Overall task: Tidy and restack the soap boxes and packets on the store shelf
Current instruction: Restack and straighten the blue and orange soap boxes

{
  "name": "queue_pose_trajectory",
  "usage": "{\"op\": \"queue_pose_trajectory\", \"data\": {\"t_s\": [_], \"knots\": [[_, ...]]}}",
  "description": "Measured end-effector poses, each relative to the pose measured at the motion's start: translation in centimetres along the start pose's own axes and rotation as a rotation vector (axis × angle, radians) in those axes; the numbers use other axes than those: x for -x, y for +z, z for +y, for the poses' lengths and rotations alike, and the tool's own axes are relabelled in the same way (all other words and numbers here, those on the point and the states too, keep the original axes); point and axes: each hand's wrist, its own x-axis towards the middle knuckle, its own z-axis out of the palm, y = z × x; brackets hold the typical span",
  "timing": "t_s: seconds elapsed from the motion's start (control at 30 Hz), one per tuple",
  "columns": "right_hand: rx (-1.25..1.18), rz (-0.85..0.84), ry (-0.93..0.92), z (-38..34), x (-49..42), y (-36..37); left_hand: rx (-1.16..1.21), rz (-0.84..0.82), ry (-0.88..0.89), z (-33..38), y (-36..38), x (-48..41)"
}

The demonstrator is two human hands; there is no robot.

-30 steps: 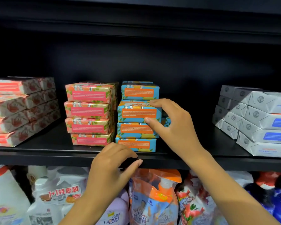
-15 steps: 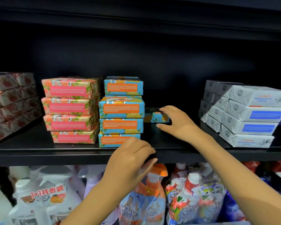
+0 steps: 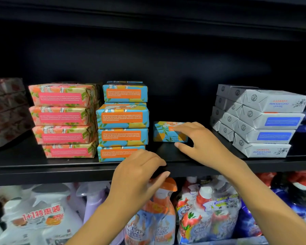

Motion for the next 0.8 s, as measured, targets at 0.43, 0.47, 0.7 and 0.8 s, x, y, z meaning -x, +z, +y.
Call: {"op": "queue_pose_trajectory", "data": {"t_s": [0.43, 0.47, 0.7, 0.8], "knots": [[-0.108, -0.111, 0.160, -0.6, -0.6, -1.9, 0.294, -0.037, -0.194, 0.7, -1.5, -0.6], [-0.126, -0.084, 0.163, -0.7, -0.2, -2.1, 0.389, -0.027, -0.272, 0.9, -1.8, -0.7], [-0.221, 0.211, 0.019, -2.6, 5.3, -4.3, 0.838, -0.030, -0.644, 2.0, -2.5, -1.8], [-0.213, 0.297, -0.118, -3.9, 6.3, -5.0, 1.012, -0.102, -0.631, 2.5, -2.6, -2.6]]}}
